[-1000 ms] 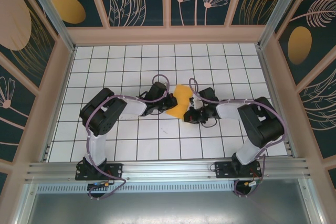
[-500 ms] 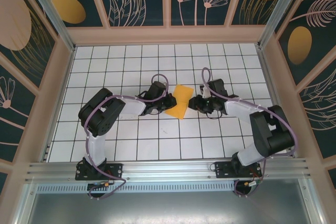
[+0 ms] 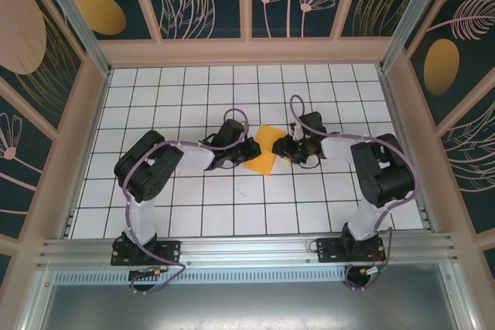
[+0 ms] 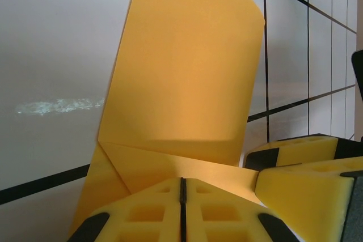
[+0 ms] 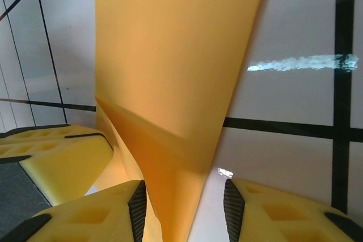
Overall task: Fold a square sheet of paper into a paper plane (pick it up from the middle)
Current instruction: Fold the triangle a second time at the center of the table.
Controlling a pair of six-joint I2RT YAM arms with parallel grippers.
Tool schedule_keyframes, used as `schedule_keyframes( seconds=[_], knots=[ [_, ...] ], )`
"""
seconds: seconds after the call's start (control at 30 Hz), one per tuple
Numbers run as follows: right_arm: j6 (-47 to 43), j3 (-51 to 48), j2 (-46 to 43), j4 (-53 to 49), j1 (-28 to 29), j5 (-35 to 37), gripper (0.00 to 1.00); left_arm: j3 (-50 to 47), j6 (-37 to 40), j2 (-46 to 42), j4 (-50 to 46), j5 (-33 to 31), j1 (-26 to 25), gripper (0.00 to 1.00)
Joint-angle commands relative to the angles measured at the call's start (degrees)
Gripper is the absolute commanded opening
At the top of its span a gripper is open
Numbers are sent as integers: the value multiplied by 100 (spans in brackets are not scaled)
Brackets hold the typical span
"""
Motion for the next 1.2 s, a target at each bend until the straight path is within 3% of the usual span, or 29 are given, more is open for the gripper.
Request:
schedule_keyframes(
  seconds=[0.0,0.4,0.63,0.97,1.17],
  knots=[
    [25,140,221,175,35,-139,45,-8,18,-77,-52,89,20,10],
    [66,267,271,286,170,-249,38,323,219,174,-666,-62,-77,8],
    [117,302,287,241,184,-109,40,408,269,256,-773,-93,-112,8],
    [285,475,38,-137,145,980,44,171,162,104,-556,-83,-117,9],
    [726,535,188,-15,111,1059,45,112,108,70,-488,-68,-130,9]
  ],
)
